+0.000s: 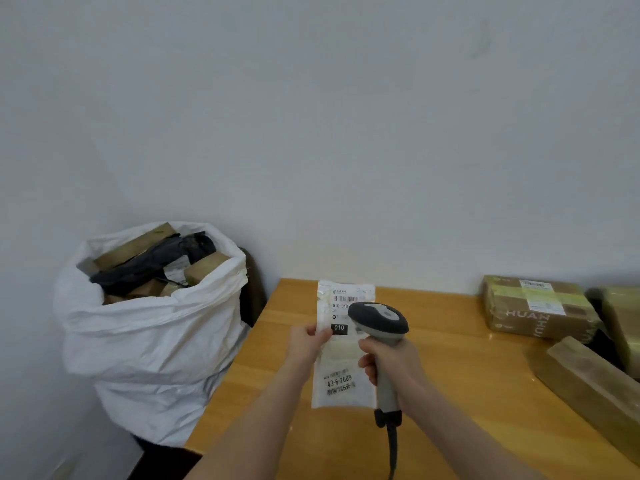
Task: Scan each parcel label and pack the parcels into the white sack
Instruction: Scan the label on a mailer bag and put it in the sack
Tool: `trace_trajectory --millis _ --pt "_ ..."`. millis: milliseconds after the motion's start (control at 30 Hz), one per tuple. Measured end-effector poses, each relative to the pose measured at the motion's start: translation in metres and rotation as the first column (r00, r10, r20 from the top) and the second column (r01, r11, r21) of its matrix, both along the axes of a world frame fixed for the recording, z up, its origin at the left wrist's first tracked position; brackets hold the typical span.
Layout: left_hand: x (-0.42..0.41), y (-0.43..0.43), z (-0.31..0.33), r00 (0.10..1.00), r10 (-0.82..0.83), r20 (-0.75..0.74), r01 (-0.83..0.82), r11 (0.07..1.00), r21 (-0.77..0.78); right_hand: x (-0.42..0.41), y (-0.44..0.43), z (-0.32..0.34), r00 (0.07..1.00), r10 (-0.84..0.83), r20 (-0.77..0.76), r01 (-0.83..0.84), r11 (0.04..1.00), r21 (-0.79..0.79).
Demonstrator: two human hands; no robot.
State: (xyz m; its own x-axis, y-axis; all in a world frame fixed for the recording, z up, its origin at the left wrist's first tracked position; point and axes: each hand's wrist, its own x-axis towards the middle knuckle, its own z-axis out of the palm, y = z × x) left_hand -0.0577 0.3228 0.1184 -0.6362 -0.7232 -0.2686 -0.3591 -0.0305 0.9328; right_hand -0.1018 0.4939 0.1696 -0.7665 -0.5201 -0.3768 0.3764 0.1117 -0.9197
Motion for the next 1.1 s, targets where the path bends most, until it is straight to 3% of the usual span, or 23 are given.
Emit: trace_trajectory --millis 333,467,667,800,967,1033,1100 --pt "0.057 -0.137 0.071 0.976 0.219 -0.022 -0.215 0.931 -0.296 0.002 -0.155 0.045 0.99 0.134 -0.041 -0.137 0.985 -0.107" --pt "0.075 -0.226 0.102 0.964 0.267 -0.011 -0.24 0.843 -0.482 0.004 -0.234 0.051 0.991 0.132 -0.027 -0.134 0.984 -0.113" --pt "0.08 -0.371 0.153 0.935 0.352 0.051 -0.195 0.627 -0.754 0.003 -0.354 0.054 0.994 0.108 0.02 -0.104 0.986 -0.129" --pt "0.063 -0.42 0.157 0.935 0.319 0.157 -0.019 0.485 -0.874 0.001 -0.396 0.049 0.994 0.091 0.061 -0.085 0.992 -0.093" --pt "0.049 -0.432 0.098 0.806 0.289 0.517 0.342 0.486 -0.804 -0.005 -0.413 0.032 0.996 0.059 0.073 -0.056 0.998 -0.035" --pt "0.044 -0.431 0.082 0.768 0.343 0.541 0.406 0.393 -0.825 -0.009 -0.413 0.025 0.994 0.046 0.098 -0.044 0.999 -0.03" --pt "0.033 -0.425 0.079 0.805 0.367 0.466 0.401 0.242 -0.883 -0.013 -0.409 0.02 0.99 0.014 0.142 -0.011 1.0 -0.024"
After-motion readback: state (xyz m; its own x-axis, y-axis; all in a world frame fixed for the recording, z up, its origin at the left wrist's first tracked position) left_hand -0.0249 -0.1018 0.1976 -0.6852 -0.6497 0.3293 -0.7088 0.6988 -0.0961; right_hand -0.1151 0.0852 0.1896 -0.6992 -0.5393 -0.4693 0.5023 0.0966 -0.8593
